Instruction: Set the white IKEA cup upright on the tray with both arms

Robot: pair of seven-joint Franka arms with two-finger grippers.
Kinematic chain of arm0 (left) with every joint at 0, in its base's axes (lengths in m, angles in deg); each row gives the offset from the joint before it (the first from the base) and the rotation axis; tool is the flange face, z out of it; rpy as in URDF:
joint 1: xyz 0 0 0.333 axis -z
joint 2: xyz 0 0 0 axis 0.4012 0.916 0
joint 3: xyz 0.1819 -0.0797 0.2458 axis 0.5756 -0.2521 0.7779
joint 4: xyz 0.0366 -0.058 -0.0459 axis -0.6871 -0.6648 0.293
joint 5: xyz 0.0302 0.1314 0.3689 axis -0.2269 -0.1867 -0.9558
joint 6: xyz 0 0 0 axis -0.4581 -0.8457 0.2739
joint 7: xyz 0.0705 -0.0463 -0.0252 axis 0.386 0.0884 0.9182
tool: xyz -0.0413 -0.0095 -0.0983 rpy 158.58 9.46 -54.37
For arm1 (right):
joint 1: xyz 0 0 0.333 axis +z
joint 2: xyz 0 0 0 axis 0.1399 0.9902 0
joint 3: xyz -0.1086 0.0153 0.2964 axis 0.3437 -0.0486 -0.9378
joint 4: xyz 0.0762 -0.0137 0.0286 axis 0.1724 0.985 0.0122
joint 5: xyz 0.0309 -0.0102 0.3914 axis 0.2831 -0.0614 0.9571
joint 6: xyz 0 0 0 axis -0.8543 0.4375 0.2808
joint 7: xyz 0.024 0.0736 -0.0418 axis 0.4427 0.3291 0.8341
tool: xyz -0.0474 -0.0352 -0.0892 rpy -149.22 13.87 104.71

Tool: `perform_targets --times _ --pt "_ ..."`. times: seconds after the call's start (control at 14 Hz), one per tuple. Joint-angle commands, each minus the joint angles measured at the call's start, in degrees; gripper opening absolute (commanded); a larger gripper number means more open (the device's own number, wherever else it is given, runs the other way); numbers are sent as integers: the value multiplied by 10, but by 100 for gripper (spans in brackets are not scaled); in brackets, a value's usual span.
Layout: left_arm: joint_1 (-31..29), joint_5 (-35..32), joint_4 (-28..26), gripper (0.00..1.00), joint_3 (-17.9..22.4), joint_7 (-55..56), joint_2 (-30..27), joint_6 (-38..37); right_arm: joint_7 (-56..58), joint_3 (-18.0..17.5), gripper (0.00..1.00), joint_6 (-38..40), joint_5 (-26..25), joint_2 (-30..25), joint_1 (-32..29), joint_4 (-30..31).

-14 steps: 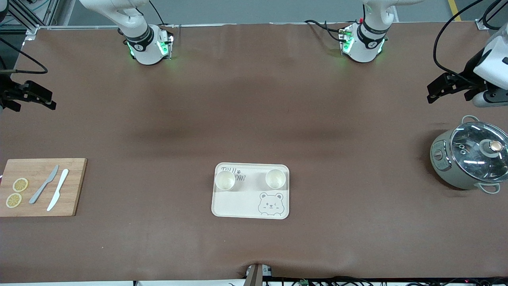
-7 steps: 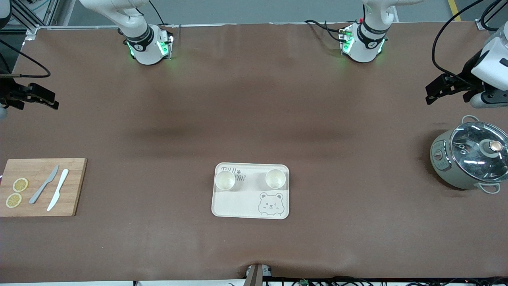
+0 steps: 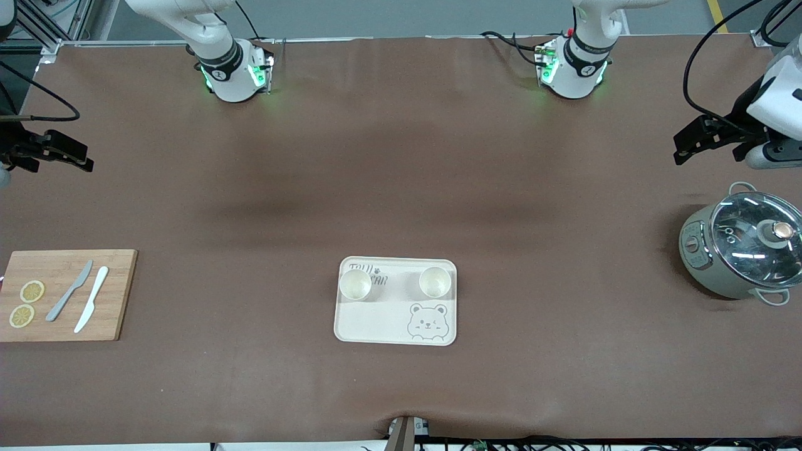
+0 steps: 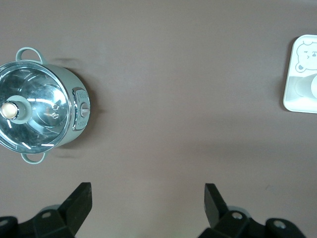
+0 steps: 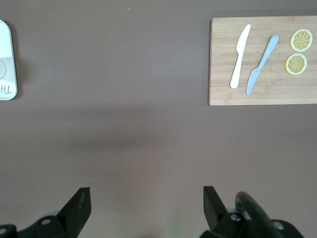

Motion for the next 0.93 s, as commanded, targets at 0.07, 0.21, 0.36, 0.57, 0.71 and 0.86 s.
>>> perform_targets --times 0.07,0.21,0.36,0.57,0.71,0.86 --pt "-3 -10 4 100 -3 -2 -8 -10 -60 -6 100 13 10 5 -7 -13" --pt "-3 -10 3 100 -2 -7 -7 -14 -61 -6 100 12 10 5 -7 -13" --pt "-2 -10 4 100 -2 -3 -7 -14 -60 -6 100 11 10 5 -8 -13" --pt "-3 -10 3 100 0 -8 -7 -19 -53 -6 100 9 4 6 -7 -14" --pt "-3 -10 3 100 1 -8 -8 -25 -54 -6 100 11 1 5 -8 -19" --pt "-6 -10 4 100 2 -9 -9 -29 -54 -6 100 10 2 6 -14 -19"
